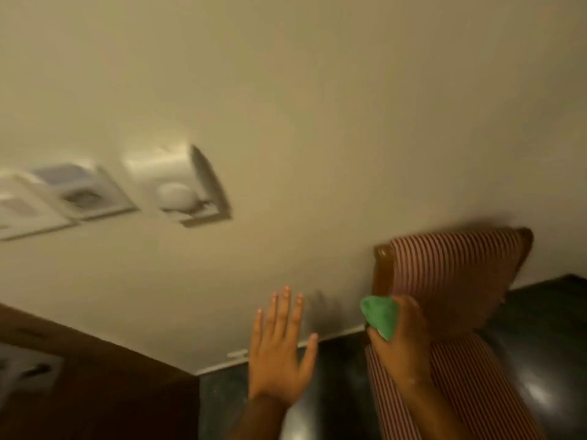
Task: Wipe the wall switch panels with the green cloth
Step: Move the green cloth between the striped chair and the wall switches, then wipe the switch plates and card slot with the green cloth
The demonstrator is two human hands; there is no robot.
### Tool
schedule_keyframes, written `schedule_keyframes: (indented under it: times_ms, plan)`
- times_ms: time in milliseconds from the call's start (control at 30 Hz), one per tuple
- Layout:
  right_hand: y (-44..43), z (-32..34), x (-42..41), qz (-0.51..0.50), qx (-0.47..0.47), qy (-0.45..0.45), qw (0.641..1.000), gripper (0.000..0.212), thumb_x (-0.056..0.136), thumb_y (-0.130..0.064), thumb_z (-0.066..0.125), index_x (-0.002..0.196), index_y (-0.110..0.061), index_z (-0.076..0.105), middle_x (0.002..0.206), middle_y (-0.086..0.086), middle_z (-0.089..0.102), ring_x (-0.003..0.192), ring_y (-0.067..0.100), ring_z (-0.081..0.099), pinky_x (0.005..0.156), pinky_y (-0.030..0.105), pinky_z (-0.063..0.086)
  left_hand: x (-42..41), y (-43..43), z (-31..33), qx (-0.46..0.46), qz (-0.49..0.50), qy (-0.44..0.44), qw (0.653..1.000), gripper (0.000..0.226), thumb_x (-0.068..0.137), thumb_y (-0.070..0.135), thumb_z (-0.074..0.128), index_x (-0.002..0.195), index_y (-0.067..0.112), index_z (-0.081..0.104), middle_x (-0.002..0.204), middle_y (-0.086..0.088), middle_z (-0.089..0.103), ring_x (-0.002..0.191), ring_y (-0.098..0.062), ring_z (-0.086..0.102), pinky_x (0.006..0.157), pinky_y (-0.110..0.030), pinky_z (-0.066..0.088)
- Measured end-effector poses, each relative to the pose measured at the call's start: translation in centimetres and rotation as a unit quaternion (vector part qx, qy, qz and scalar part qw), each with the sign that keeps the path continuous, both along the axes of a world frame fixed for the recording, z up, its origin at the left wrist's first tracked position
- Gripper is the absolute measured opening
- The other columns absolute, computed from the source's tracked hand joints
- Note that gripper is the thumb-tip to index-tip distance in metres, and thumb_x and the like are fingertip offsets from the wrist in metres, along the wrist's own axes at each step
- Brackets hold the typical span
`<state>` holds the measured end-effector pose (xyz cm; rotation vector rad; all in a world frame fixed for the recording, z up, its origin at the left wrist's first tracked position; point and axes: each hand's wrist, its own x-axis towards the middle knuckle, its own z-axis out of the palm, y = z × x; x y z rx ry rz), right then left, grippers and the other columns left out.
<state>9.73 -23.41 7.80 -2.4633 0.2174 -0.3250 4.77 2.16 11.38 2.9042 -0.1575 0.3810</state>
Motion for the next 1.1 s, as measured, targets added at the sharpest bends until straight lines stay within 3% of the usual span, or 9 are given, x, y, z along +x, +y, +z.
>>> schedule_keyframes:
  times_ms: [100,267,533,733,933,1100]
  plan:
    - [3.4,7.5,0.6,-0.020,0.025,-0.103,0.994,0.087,0.051,-0.002,0.103,0.128,0.004,0.062,0.136,0.026,0.059,0.119,0.051,0.061,0.102,0.061,0.052,0.8,1.3,5.8,-0.017,0.032,-0.047,0.998,0.080,0.104,0.055,0.048,0.173,0.021,0.026,0.181,-0.003,0.013,0.166,-0.028,0.016,0.133,-0.048,0.007]
    - [9.7,20.0,1.1,0.014,0.081,-0.278,0.957,0.077,0.058,-0.002,0.099,0.125,0.001,0.060,0.142,0.020,0.050,0.123,0.048,0.059,0.103,0.063,0.053,3.8,5.7,18.9,0.011,0.035,-0.172,0.984,0.080,0.108,0.057,0.040,0.175,0.025,0.011,0.182,-0.002,0.003,0.167,-0.024,0.006,0.133,-0.048,-0.001]
    - [20.2,32.0,0.2,0.116,0.163,-0.393,0.897,0.068,0.068,-0.007,0.096,0.125,-0.006,0.058,0.152,0.014,0.038,0.134,0.042,0.056,0.103,0.060,0.056,6.8,17.3,36.2,0.019,0.110,-0.346,0.931,0.076,0.109,0.050,0.036,0.175,0.022,0.012,0.182,-0.005,-0.001,0.168,-0.025,0.002,0.133,-0.050,-0.004]
    - [27.6,32.4,-1.3,0.156,0.188,-0.382,0.891,0.066,0.069,-0.019,0.097,0.123,-0.020,0.060,0.156,0.001,0.038,0.135,0.035,0.058,0.103,0.057,0.058,8.3,28.4,41.7,0.071,0.168,-0.404,0.896,0.077,0.109,0.052,0.031,0.175,0.019,0.008,0.182,-0.010,0.000,0.167,-0.028,0.002,0.132,-0.053,-0.001]
    - [34.7,28.5,-2.2,0.191,0.192,-0.337,0.902,0.068,0.064,-0.018,0.099,0.120,-0.031,0.063,0.156,-0.006,0.035,0.138,0.030,0.056,0.098,0.051,0.063,10.6,34.7,42.7,0.101,0.141,-0.405,0.898,0.080,0.109,0.054,0.035,0.175,0.021,0.002,0.181,-0.012,-0.001,0.167,-0.026,-0.005,0.131,-0.062,0.002]
    - [38.8,24.5,-1.5,0.194,0.181,-0.305,0.915,0.065,0.067,-0.022,0.101,0.120,-0.034,0.066,0.151,-0.011,0.036,0.136,0.028,0.055,0.103,0.048,0.062,12.8,36.6,41.6,0.121,0.114,-0.451,0.877,0.079,0.106,0.052,0.040,0.174,0.019,0.015,0.179,-0.016,0.011,0.166,-0.035,0.006,0.129,-0.068,0.004]
